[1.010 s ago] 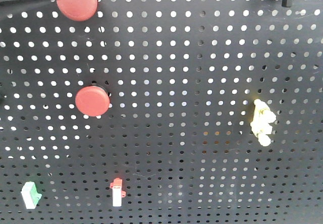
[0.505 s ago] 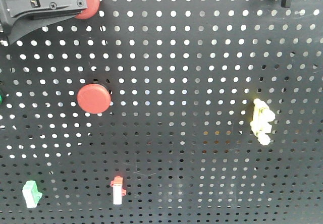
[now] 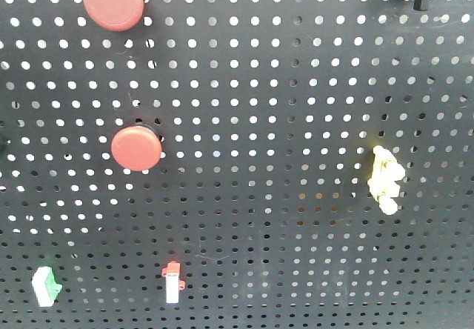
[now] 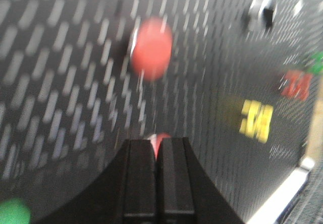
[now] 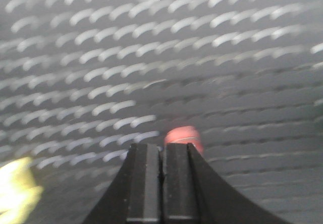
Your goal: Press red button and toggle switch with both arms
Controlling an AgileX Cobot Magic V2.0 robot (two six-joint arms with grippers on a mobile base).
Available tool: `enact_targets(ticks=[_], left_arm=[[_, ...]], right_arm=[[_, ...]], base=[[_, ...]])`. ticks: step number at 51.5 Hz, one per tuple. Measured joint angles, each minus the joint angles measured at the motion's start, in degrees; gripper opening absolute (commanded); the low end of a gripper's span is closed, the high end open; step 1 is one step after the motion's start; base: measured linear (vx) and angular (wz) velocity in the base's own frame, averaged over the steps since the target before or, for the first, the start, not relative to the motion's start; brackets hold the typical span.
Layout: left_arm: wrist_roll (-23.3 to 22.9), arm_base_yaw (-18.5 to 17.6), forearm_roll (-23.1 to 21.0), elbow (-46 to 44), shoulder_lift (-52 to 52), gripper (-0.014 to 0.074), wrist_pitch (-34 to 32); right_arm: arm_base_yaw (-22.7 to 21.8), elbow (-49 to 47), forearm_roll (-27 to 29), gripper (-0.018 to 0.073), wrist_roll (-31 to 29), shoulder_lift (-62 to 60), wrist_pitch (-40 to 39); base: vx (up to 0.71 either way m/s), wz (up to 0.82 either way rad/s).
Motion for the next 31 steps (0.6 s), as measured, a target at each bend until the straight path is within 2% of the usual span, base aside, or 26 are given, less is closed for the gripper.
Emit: enact_targets(ticks=[4, 11, 15, 19, 24, 31], left_arm=[[-1.3, 0.0, 1.3, 5.6, -4.7, 0.0002, -1.0], [-4.1, 0.0, 1.9, 13.2, -10.3, 0.0002, -2.1], [-5.7, 0.0, 2.0, 14.5, -11.9, 0.0002, -2.4], [-6.3, 0.0, 1.9, 14.5, -12.1, 0.0002, -2.6], [-6.7, 0.0, 1.9, 14.5, -12.1, 0.0002, -2.8], [-6.9, 0.0, 1.9, 14.6, -12.1, 0.0002, -3.1]], right_arm=[[0.0, -1.8, 14.5, -0.0003, -13.2, 2.9, 2.6], [0.0, -7.1, 45.6, -0.0003, -38.1, 12.5, 12.8], [0.1, -10.2, 57.0, -0.0003, -45.0, 17.9, 16.7], [0.4, -13.7, 62.4, -0.0003, -47.1, 23.0, 18.4], [3.2, -17.6, 64.0, -0.0003, -47.3, 27.8, 18.9], [12.8, -22.0, 62.3, -0.0003, -47.3, 31.8, 15.5]], base=[[0.0, 0.0], [0.0, 0.0], [0.0, 0.0], [0.0, 0.0], [0.0, 0.0], [0.0, 0.0]])
